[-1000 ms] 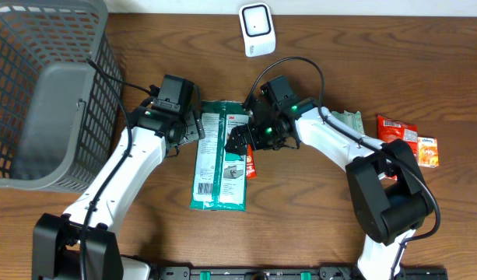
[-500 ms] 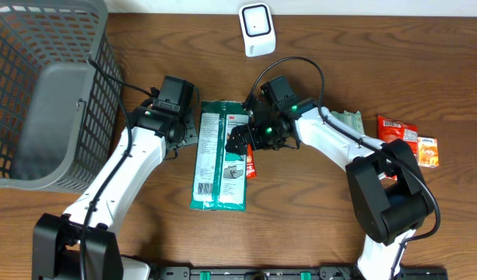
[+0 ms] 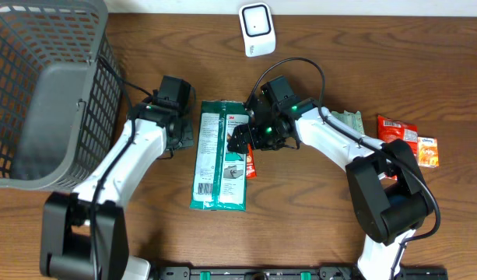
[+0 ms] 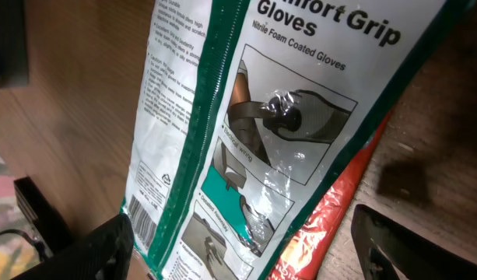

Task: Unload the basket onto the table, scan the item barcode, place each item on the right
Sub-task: 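Move the right gripper left to the green gloves pack, then grip the gloves pack with both grippers from either side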

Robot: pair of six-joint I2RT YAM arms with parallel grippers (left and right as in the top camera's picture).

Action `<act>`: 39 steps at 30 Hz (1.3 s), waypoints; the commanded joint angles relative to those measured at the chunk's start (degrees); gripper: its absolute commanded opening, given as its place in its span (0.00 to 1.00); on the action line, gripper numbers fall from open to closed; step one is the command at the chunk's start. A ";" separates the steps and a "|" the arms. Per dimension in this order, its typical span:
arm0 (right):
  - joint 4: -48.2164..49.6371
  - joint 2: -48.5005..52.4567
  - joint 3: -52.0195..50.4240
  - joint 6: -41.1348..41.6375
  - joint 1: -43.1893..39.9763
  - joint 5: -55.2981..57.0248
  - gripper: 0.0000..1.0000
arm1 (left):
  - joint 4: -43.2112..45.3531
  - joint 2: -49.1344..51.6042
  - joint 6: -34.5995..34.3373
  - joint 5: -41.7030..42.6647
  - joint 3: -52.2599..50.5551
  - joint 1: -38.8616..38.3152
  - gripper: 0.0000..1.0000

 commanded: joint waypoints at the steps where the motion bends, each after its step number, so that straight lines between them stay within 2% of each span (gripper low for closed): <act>1: -0.09 -1.66 -0.63 2.32 0.52 -0.24 0.83 | -0.04 3.72 4.28 3.34 -0.07 1.51 0.20; 8: -1.22 -1.68 -0.63 4.22 0.17 -4.37 0.79 | 0.11 8.92 5.46 6.38 -0.07 1.99 0.20; 21: -2.91 -1.66 -2.03 4.20 0.96 -2.58 0.70 | 2.08 15.63 5.44 12.41 -0.09 1.99 0.21; 26: 2.29 -1.66 -4.94 5.64 1.64 -2.60 0.61 | 2.05 15.72 5.44 12.41 -0.17 1.99 0.21; 30: 7.45 -1.66 -7.52 7.21 2.40 -2.93 0.59 | 2.03 15.72 5.77 13.73 -0.17 1.99 0.20; 35: 8.07 -1.66 -7.58 7.19 2.75 -3.08 0.56 | 2.03 15.72 9.62 21.20 -0.17 1.99 0.20; 37: 8.04 -1.66 -7.58 7.19 2.75 -3.19 0.50 | 1.97 15.72 9.57 22.53 -0.17 1.99 0.20; 39: 8.17 -1.66 -7.58 7.19 2.75 -4.57 0.49 | 1.60 15.72 9.60 22.64 -0.17 1.99 0.20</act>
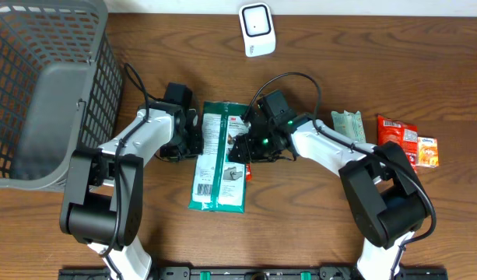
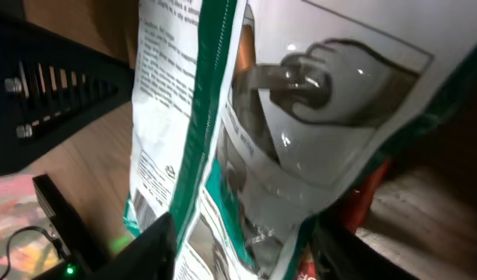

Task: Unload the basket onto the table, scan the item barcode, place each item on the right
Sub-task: 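Grip the gloves pack with both grippers from either side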

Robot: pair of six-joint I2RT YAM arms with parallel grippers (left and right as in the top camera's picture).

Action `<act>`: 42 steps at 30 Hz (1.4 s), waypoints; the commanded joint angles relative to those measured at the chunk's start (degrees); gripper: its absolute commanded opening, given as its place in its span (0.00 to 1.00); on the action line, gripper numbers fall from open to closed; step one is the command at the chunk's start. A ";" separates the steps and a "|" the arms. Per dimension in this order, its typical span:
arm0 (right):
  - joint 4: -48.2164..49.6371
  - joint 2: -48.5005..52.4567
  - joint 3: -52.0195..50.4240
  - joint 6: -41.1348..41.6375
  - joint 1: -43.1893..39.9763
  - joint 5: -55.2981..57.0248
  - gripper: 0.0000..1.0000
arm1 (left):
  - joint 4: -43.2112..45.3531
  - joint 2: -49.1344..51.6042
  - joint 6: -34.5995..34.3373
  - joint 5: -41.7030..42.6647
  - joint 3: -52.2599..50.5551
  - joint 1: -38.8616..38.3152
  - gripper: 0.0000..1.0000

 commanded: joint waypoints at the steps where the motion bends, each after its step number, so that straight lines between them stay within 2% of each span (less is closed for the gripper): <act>1: 0.50 -1.09 -0.55 0.24 0.37 -3.26 0.49 | -0.68 2.34 1.73 4.07 -0.35 0.11 0.20; 10: 2.10 -1.14 -0.55 0.20 0.37 -9.77 0.44 | -0.81 2.34 1.73 4.04 -0.52 0.11 0.20; 12: 2.54 -1.14 -0.55 -0.50 0.37 -9.70 0.40 | -0.81 2.34 1.73 4.04 -0.52 0.11 0.20; 19: 3.43 -1.14 -0.57 -2.12 0.81 -2.75 0.37 | -0.66 2.34 1.73 4.04 -0.52 0.11 0.20; 24: 5.75 -1.11 -0.63 -2.10 3.10 -2.64 0.41 | -0.68 2.34 1.73 4.02 -0.52 0.11 0.20; 36: 8.57 -0.76 -0.72 -1.49 9.73 6.75 0.41 | -0.46 2.34 3.13 4.00 -0.52 0.11 0.20; 42: 9.07 -0.74 -0.79 -1.46 10.01 9.44 0.42 | -0.72 2.34 3.17 4.02 -0.57 0.11 0.20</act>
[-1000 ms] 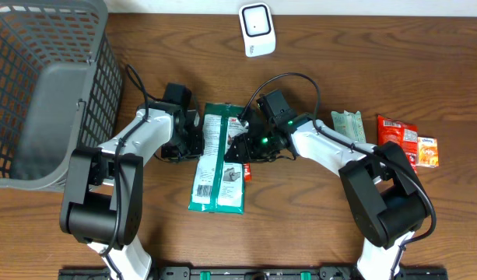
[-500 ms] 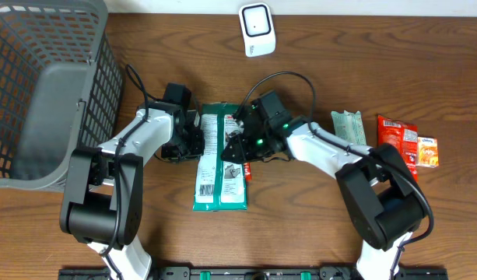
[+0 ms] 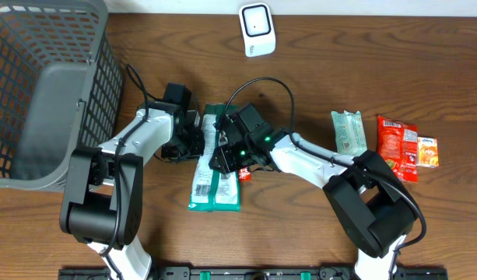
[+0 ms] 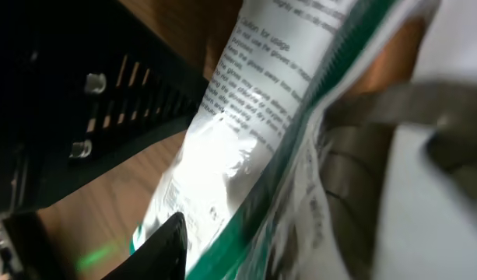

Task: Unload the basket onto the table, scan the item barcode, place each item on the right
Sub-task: 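Grip the gloves pack with both grippers from either side, then pull the gloves pack rightward with the right gripper, uncovering the Nescafé stick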

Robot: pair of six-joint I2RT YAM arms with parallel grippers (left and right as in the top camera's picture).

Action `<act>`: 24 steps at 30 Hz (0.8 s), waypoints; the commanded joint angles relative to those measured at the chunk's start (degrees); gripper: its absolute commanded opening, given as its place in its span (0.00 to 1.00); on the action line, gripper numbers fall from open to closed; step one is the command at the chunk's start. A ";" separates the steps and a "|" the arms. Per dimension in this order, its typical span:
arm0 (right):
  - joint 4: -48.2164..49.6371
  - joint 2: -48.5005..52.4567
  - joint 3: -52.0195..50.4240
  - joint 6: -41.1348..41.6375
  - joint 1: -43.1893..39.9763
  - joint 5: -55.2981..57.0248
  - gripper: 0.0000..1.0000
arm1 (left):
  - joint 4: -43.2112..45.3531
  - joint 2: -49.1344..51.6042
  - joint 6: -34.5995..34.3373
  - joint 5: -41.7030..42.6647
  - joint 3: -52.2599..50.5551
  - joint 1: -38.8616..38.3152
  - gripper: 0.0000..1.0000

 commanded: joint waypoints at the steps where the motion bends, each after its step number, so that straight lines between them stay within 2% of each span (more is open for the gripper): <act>1: 0.39 -0.68 -0.46 -0.55 0.50 1.75 0.43 | -0.39 2.14 1.40 1.25 -0.57 -0.13 0.20; 11: 0.39 1.25 -0.55 -0.55 0.52 1.70 0.43 | -0.24 2.14 1.40 1.25 -0.61 -0.13 0.20; 15: 0.85 1.25 -0.55 -0.55 0.50 1.68 0.39 | -0.24 2.14 1.40 1.25 -0.61 -0.13 0.20; 20: 0.85 1.22 -0.55 -0.59 0.50 1.70 0.17 | -0.20 2.14 1.40 1.25 -0.61 -0.13 0.21; 23: 0.79 1.20 -0.55 -0.59 0.20 1.57 0.12 | -0.44 2.14 1.40 1.20 -0.61 -0.13 0.24; 24: 0.37 0.98 -0.55 -0.70 -0.02 0.92 0.07 | -0.50 2.14 1.40 1.11 -0.61 -0.13 0.25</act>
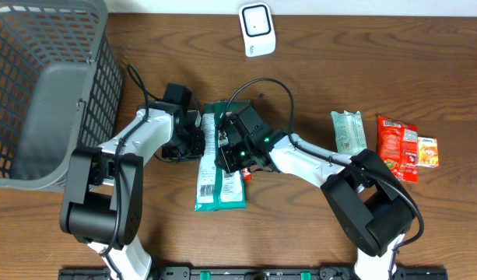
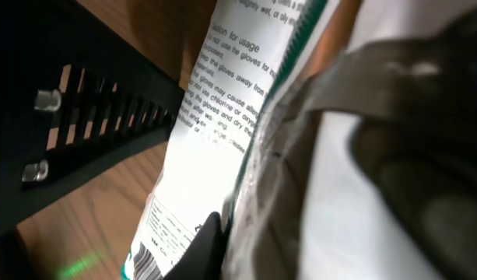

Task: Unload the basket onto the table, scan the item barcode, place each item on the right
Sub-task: 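Pull the gloves pack rightward with the right gripper, uncovering the Nescafé stick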

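Observation:
A white and green gloves pack (image 1: 219, 175) lies lengthwise at the table's middle, its upper half bunched and narrowed. My right gripper (image 1: 226, 153) is shut on that upper part. In the right wrist view the pack (image 2: 246, 101) fills the frame, and one dark finger (image 2: 209, 247) presses against its fold; the other finger is hidden behind the pack. A barcode (image 2: 142, 264) shows at the bottom edge. My left gripper (image 1: 193, 140) stands against the pack's left edge, with its jaws not discernible. The white scanner (image 1: 256, 29) stands at the back.
A grey mesh basket (image 1: 43, 85) fills the left back corner. A red packet (image 1: 244, 176) peeks from under the gloves pack. At the right lie a pale green packet (image 1: 348, 131), a red packet (image 1: 397, 141) and a small orange box (image 1: 429, 152).
The pack's lower end has shifted slightly right and its upper part is bunched tighter. In the right wrist view the pack sits closer, with my finger now against its fold. The left arm has not moved.
The pack first lay flat, my right gripper open at its right edge and the left arm beside its left edge. Then the right gripper closed in on the pack. By the last moment it had moved left over the pack, which narrowed, and now it holds the fold.

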Robot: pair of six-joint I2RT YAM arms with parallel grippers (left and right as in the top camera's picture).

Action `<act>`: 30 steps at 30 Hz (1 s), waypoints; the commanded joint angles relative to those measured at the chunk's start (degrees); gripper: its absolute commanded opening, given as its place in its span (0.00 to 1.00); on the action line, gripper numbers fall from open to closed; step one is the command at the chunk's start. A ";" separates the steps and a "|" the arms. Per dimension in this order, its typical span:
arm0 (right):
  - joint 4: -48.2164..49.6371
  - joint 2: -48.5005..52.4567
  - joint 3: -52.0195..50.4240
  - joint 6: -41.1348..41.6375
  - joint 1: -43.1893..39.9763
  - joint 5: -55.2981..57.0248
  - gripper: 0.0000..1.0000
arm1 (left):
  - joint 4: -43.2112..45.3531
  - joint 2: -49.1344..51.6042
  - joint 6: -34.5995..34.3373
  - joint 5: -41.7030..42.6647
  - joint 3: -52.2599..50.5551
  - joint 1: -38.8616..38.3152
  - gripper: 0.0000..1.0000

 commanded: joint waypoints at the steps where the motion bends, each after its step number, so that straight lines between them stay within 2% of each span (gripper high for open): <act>1: -0.50 0.11 -0.24 -0.83 -0.28 -2.21 0.01 | -0.48 1.99 0.37 0.33 -0.61 -0.13 0.26; 4: -0.63 -1.49 -0.24 -4.68 -0.96 -5.75 0.01 | -0.46 0.96 0.35 0.31 -0.61 -0.11 0.29; 12: -4.44 -9.16 -0.24 -13.62 -1.44 -5.62 0.01 | -0.61 -7.65 0.13 0.28 -0.61 -0.11 0.39; 15: -5.99 -12.39 -0.24 -14.69 -2.01 -5.16 0.01 | -0.61 -10.14 0.15 0.26 -0.61 -0.11 0.43; 17: -7.10 -14.36 -0.24 -15.10 -2.75 -4.90 0.01 | -0.61 -11.02 0.15 0.20 -0.61 -0.11 0.52; 22: -12.09 -17.62 -0.24 -15.21 -5.20 2.27 0.01 | -1.29 -11.10 0.15 -4.24 -0.61 -0.11 0.66; 25: -14.97 -17.86 -0.24 -16.33 -6.60 6.84 0.01 | -1.92 -11.10 0.15 -5.09 -0.61 -0.13 0.69; 26: -15.80 -17.86 -0.24 -16.83 -7.15 8.37 0.01 | -1.99 -11.10 0.15 -5.09 -0.61 -0.13 0.78; 27: -16.44 -17.86 -0.24 -17.18 -7.58 9.75 0.01 | -1.97 -11.10 0.15 -5.09 -0.61 -0.13 0.81; 30: -17.59 -17.86 -0.24 -17.16 -8.96 13.05 0.01 | -1.92 -11.10 0.15 -5.09 -0.61 -0.13 0.82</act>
